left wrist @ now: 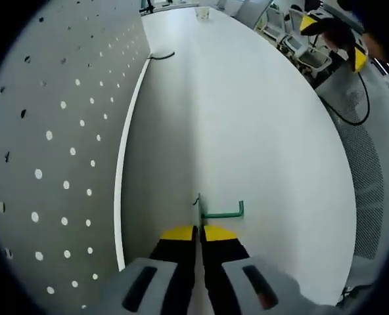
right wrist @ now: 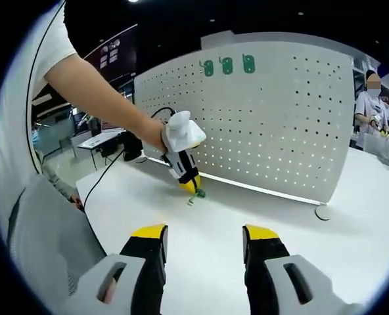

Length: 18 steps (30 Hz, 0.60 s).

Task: Insert the hook assembly into the mounting plate slot until the hook locks in place.

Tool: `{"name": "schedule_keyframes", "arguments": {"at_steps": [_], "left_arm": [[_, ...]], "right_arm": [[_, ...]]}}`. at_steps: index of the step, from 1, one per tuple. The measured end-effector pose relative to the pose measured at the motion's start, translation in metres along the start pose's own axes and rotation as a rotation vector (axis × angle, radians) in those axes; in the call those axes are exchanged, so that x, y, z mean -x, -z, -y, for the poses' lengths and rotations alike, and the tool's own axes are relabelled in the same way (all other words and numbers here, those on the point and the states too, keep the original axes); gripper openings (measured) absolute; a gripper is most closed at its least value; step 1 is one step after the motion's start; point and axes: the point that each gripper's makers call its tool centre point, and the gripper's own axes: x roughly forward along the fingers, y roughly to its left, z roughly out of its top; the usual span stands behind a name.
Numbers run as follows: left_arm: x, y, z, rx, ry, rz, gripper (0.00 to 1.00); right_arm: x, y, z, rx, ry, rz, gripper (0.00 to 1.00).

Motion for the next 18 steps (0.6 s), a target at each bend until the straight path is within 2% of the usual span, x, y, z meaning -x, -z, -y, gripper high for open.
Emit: {"name": "schedule_keyframes", "arguments": {"at_steps": [6,7,8,9,11,13,18], "left_arm": [[0.002,0.0,-0.002,0.0,-0.019,0.005,0.02],[0.002,0.0,-0.002,0.024,-0.02,0.008,0.01],[0.003,-0.001,-0.002,0.004,-0.027,0.015,0.01],[0.005,-0.007,-0.004,-0.007,-0.047,0.053,0.01],[0.008,-0.012,-0.004,0.034,-0.041,0.083,0.01],[0.011,-0.014,-0.004,0.021,-0.046,0.088,0.01],[0.019,-0.025,-0.005,0.062,-0.052,0.143,0.01]], "right_arm": [[0.0,0.0,0.0,-0.003,0.0,0.003,0.44],[0.0,0.0,0.0,-0.005,0.001,0.003,0.44],[0.0,0.0,0.001,-0.009,0.002,0.003,0.44],[0.001,-0.001,0.001,-0.011,0.004,0.005,0.44],[0.001,-0.001,0.002,-0.014,0.007,0.008,0.44],[0.001,-0.002,0.002,-0.013,0.006,0.009,0.44],[0.001,-0.002,0.001,-0.012,0.005,0.01,0.44]]}}
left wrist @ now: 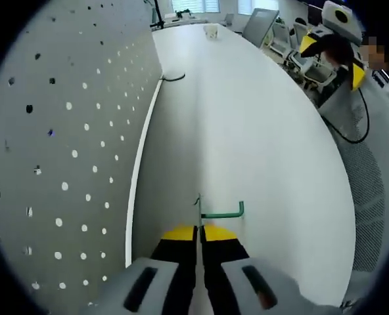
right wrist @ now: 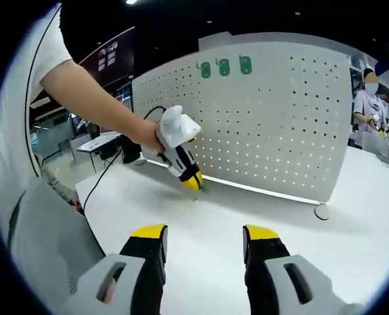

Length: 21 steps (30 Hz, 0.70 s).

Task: Insert the hook assembly into the mounting plate slot until the hook locks in place.

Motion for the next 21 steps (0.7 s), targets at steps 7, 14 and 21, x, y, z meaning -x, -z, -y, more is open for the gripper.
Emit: {"name": "schedule_keyframes", "arguments": {"at_steps": [7,14,21], "left_arm": [[0.01,-0.013,0.003,0.007,-0.011,0.061,0.01],[0.02,-0.021,0.007,0.038,-0.018,0.133,0.01],[0.037,-0.031,0.006,0.092,-0.047,0.21,0.01]], "right_arm": [[0.0,-0.002,0.001,0.0,0.004,0.009,0.45],[0.001,-0.003,0.002,-0.002,0.006,0.015,0.45],[0.0,-0.003,0.001,-0.005,-0.001,0.016,0.47]]}}
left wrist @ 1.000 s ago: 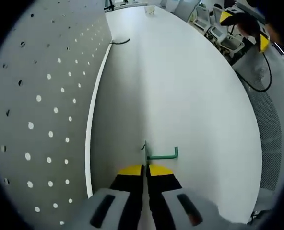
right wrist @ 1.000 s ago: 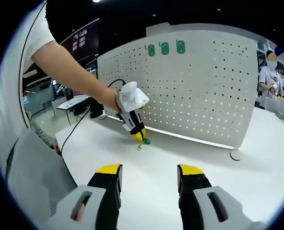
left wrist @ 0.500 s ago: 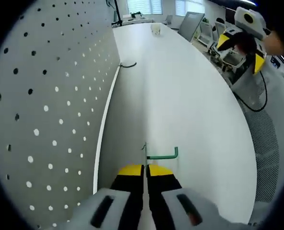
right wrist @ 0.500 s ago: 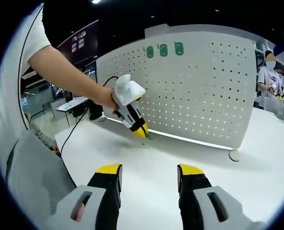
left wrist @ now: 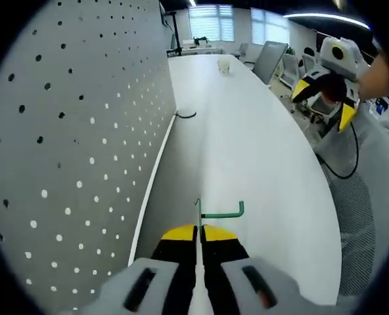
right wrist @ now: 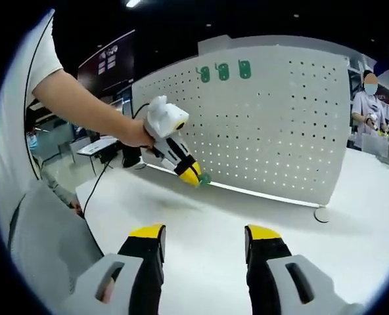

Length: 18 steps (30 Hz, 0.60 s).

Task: Insert the hook assembly into the mounting plate slot until the hook locks in place.

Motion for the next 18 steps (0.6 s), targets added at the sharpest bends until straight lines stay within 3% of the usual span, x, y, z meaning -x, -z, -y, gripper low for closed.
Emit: {"name": "schedule_keyframes", "arguments": {"at_steps": [18], "left_arm": [[0.044,-0.031,0.014,0.087,-0.084,0.243,0.01]], "right_arm": [[-0.001,0.001,-0.001,0.003,-0.006,0.0,0.5]]}}
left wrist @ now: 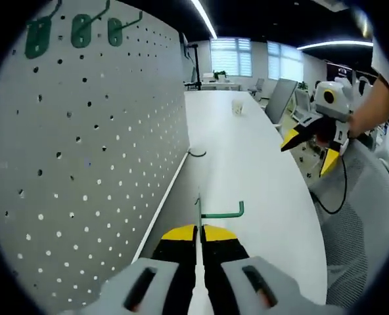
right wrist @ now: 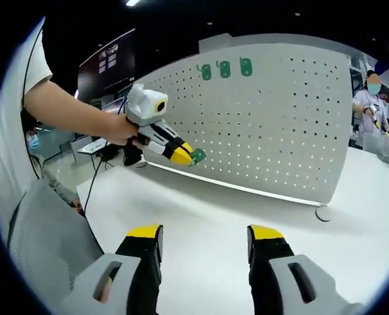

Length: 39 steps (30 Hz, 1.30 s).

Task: Insert the hook assembly into the mounting plate slot until the hook locks in place.

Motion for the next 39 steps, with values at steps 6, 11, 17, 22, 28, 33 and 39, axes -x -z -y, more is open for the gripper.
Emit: {"name": "schedule_keyframes", "arguments": {"at_steps": [6,11,17,22,28,33,39], "left_arm": [[0.013,-0.016,0.005,0.04,-0.036,0.104,0.01],[0.021,-0.025,0.012,0.059,-0.041,0.158,0.01],[0.037,-0.041,0.02,0.075,-0.054,0.24,0.01],[0.057,-0.051,0.026,0.094,-0.097,0.33,0.01],[0.077,-0.054,0.028,0.102,-0.173,0.363,0.01],[0.096,-0.065,0.037,0.112,-0.197,0.425,0.01],[0.115,-0.078,0.046,0.13,-0.22,0.503,0.01]], "right_arm": [[0.0,0.0,-0.001,0.005,-0.004,-0.001,0.5],[-0.001,0.0,-0.001,0.007,-0.005,0.0,0.5],[0.0,-0.001,-0.001,0.003,-0.005,0.006,0.5],[0.001,-0.002,-0.001,0.005,-0.004,0.009,0.5],[0.001,-0.002,-0.001,0.011,-0.004,0.011,0.49],[0.001,-0.003,-0.001,0.01,-0.003,0.013,0.49],[0.002,-0.004,-0.001,0.01,0.003,0.018,0.49]]}}
